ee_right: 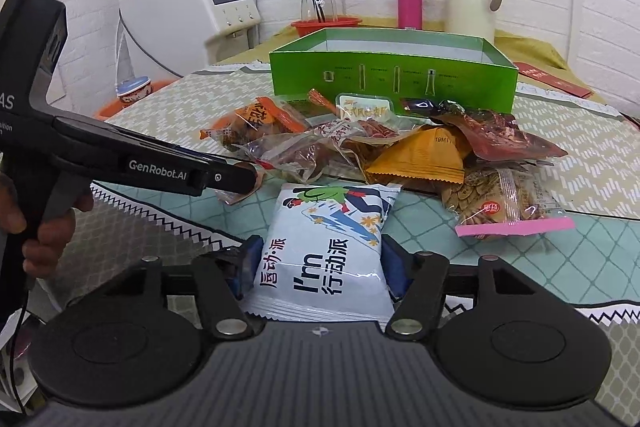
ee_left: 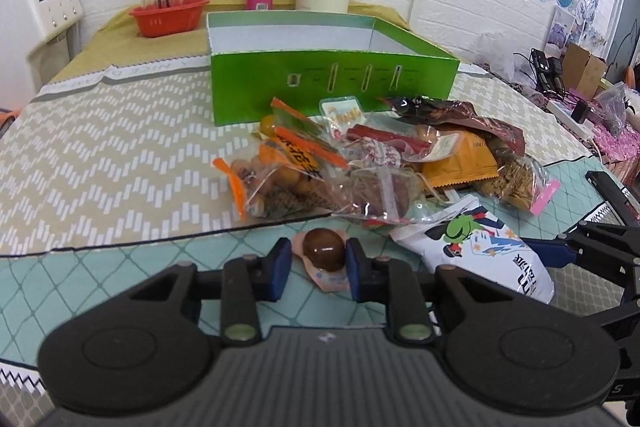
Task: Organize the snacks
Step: 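Grasp the brown round candy with the left gripper while the right grasps the white chip bag, both into box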
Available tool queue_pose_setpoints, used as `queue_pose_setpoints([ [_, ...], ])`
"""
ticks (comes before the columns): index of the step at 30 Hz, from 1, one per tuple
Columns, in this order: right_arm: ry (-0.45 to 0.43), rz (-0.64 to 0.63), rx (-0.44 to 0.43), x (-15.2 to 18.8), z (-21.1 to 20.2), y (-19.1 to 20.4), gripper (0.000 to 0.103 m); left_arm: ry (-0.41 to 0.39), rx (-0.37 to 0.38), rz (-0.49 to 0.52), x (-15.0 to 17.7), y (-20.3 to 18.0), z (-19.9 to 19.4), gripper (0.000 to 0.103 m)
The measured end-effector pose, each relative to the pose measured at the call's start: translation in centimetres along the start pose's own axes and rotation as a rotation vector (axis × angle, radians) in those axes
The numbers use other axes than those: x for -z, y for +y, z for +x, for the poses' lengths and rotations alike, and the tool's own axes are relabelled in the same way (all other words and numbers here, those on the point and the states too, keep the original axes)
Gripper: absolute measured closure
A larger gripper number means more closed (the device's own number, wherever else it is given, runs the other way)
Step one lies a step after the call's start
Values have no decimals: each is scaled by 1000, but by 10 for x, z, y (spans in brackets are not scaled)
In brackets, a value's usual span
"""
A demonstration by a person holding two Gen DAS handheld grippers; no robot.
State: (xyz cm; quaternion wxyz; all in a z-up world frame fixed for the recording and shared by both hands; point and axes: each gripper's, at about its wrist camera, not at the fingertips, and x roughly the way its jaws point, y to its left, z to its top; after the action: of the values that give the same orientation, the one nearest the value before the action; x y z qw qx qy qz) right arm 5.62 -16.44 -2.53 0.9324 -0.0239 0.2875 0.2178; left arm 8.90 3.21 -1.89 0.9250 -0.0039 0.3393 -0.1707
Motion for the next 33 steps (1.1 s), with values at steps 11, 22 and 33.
queue_pose_setpoints([
  [11,-139,16,-66,-26,-43,-12,4,-92,62,-59,-9,12,-50,82],
  [22,-270,3,5,-101,-20,-50,4,-224,82,-61,-101,21,-47,82],
  [33,-165,98,86,-154,67,-99,3,-134,10,-92,-174,32,52,82],
])
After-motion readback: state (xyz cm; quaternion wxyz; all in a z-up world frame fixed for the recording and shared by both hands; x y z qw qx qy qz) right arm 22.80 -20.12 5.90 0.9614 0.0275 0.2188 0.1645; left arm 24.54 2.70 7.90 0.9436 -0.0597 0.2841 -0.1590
